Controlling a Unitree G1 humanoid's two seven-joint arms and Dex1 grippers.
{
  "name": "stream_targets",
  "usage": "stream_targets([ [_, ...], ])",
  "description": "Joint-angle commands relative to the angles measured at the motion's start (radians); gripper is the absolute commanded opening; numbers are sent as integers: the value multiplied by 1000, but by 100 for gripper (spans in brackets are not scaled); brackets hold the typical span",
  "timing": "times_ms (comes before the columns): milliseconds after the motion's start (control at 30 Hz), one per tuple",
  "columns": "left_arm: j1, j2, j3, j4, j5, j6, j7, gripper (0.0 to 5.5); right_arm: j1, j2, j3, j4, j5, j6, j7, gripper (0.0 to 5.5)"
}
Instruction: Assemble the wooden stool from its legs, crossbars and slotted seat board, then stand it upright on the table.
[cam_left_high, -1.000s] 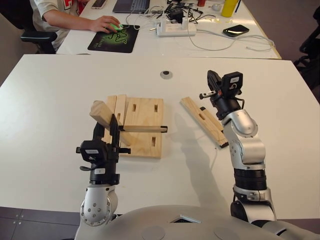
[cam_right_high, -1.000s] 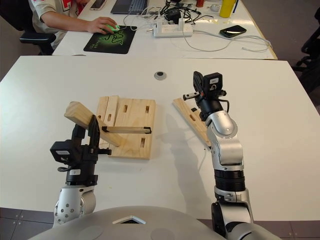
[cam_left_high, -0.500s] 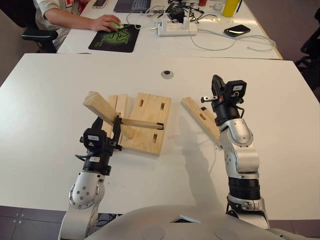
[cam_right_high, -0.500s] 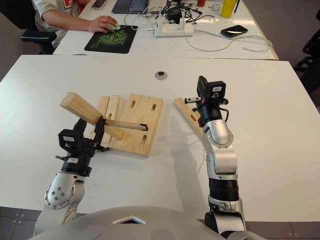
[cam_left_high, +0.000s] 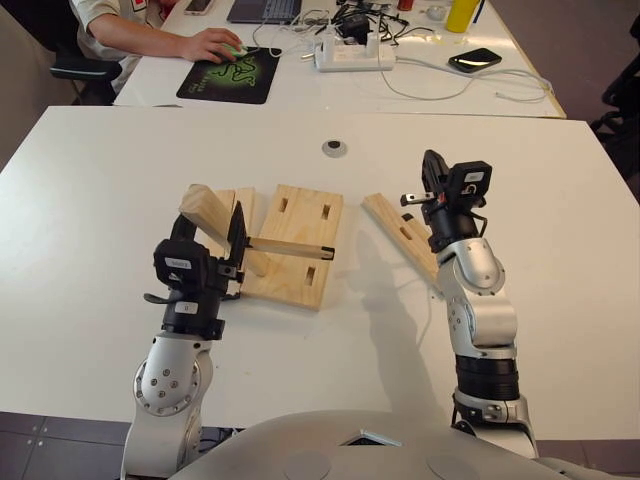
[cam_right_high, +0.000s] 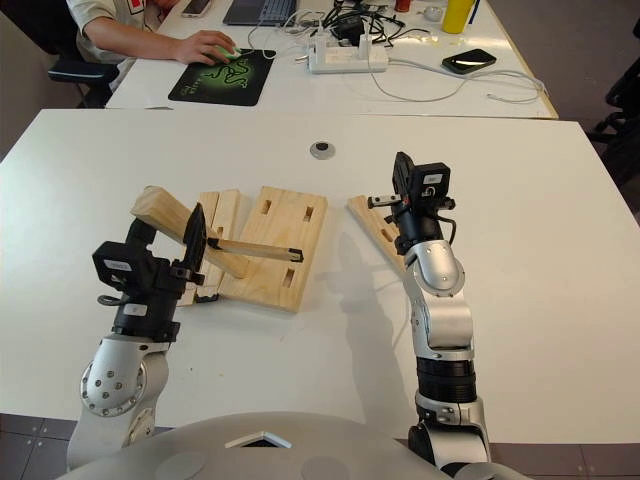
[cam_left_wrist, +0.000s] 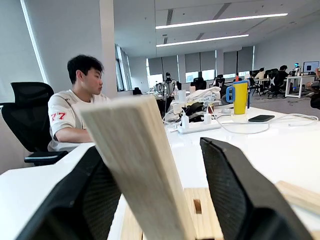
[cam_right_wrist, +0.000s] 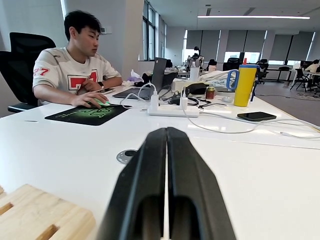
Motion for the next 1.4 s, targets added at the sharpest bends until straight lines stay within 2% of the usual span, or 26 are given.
stream_targets([
  [33,-40,-5,42,-25,17,55,7,261,-1,-5,6,-9,-9,-1,7,0],
  [500,-224,-30,114,-120,-24,237,4,261,-1,-7,11,-6,-10,-4,10,0],
  [700,-357,-19,183,-172,-54,357,4,261,1,-4,9,-3,-13,-8,4,0],
  [833,-479,5,287,-173,-124,452,-12,261,8,2,9,-8,-16,-11,-4,0],
  [967,-540,57,529,-24,-270,522,-55,202,-1,10,5,-10,-15,-14,-12,0],
  [1100,-501,135,683,170,-371,561,-140,141,-17,8,-4,0,-11,-17,-11,0],
  [1267,-395,208,685,289,-386,529,-244,69,-32,0,-18,12,-9,-19,-6,0],
  [1400,-343,186,643,348,-360,463,-252,2,-47,-2,-18,26,-8,-21,-1,0],
])
